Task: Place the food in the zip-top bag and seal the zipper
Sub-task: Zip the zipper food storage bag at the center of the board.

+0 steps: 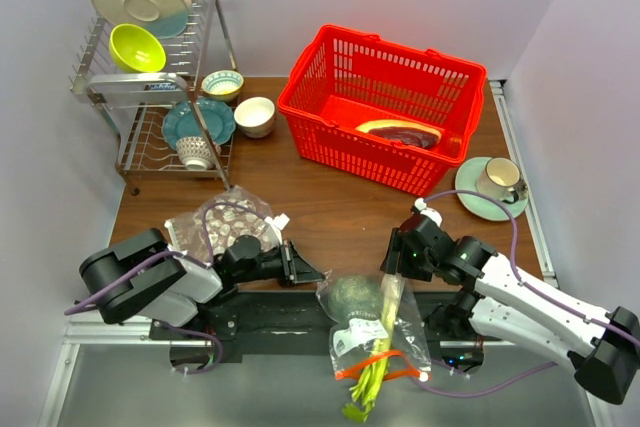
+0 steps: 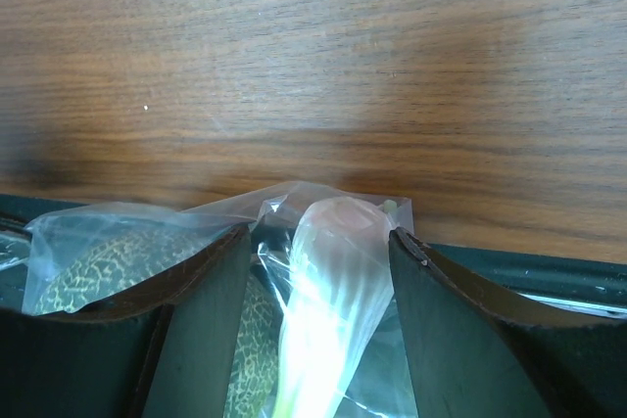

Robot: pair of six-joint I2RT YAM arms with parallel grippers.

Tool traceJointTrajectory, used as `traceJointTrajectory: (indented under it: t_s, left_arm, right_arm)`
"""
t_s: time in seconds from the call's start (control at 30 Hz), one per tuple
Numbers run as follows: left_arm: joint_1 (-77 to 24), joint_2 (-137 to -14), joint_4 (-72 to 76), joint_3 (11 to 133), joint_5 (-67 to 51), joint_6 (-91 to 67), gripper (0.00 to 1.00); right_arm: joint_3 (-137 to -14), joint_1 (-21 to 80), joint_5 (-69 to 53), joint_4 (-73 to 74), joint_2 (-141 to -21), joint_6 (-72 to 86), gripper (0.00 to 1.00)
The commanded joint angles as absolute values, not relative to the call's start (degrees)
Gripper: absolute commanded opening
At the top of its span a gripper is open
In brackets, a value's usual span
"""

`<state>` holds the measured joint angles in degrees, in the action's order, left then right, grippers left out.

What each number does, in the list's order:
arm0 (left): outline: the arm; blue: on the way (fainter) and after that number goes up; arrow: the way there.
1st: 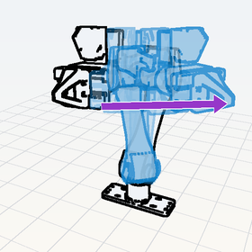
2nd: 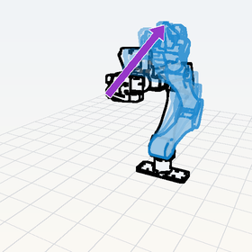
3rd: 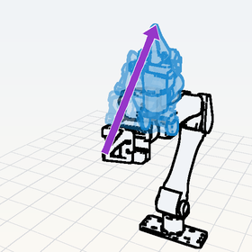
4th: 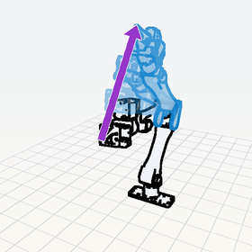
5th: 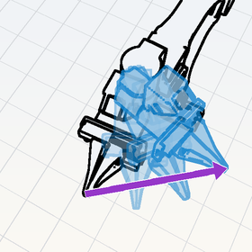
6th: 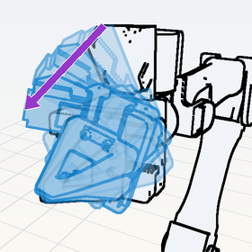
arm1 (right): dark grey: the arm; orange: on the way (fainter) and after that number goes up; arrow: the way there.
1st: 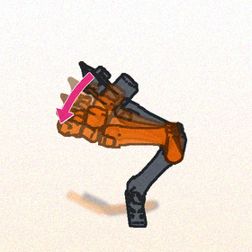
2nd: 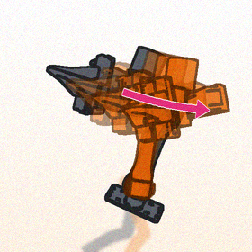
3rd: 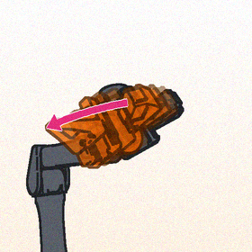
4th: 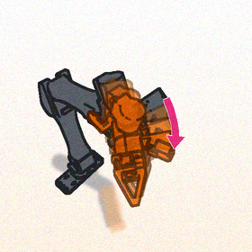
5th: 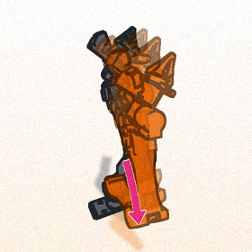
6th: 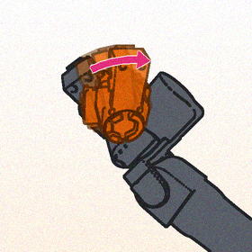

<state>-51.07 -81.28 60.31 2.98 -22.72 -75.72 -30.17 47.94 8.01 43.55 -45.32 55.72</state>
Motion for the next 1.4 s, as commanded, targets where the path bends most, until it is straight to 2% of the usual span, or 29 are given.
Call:
traceJointTrajectory:
  t_s: [0.0,0.27,0.47,0.57,0.63,0.7,0.87,1.03,1.2,1.37]
  left_arm:
    - [-50.10,-81.38,65.40,2.02,-22.41,-75.24,0.00]
    - [-40.53,-83.93,60.83,5.62,-27.94,-70.06,0.00]
    - [-33.76,-85.69,52.66,10.80,-30.58,-62.51,0.00]
    - [-30.60,-87.18,50.28,13.27,-31.63,-60.48,0.00]
    - [-28.92,-88.24,50.36,14.76,-33.30,-60.03,0.00]
    - [-27.16,-89.99,50.01,16.69,-34.27,-59.33,0.00]
    - [-24.27,-94.38,48.87,20.82,-36.47,-57.57,0.00]
    - [-21.80,-96.68,49.39,23.38,-38.84,-57.48,0.00]
    - [-20.13,-97.73,49.39,24.34,-39.99,-57.30,0.00]
    - [-19.51,-98.61,49.22,25.48,-40.34,-57.13,0.00]
  right_arm:
    - [-30.76,48.08,9.23,41.05,-45.35,56.95,0.61]
    - [-36.56,47.99,13.70,42.79,-48.51,52.91,0.62]
    - [-41.13,47.99,15.47,45.00,-45.45,45.63,0.64]
    - [-42.10,47.99,9.43,43.25,-41.76,36.85,0.64]
    - [-41.93,47.99,0.39,41.49,-39.56,31.41,0.64]
    - [-41.75,47.99,-10.21,38.94,-39.29,29.71,0.64]
    - [-39.81,48.86,-22.85,33.06,-43.06,28.65,0.62]
    - [-44.11,54.75,-19.96,30.59,-46.57,26.19,0.63]
    - [-54.55,66.78,-9.42,29.97,-60.27,24.00,0.64]
    - [-61.69,75.21,1.20,29.44,-67.49,22.94,0.64]
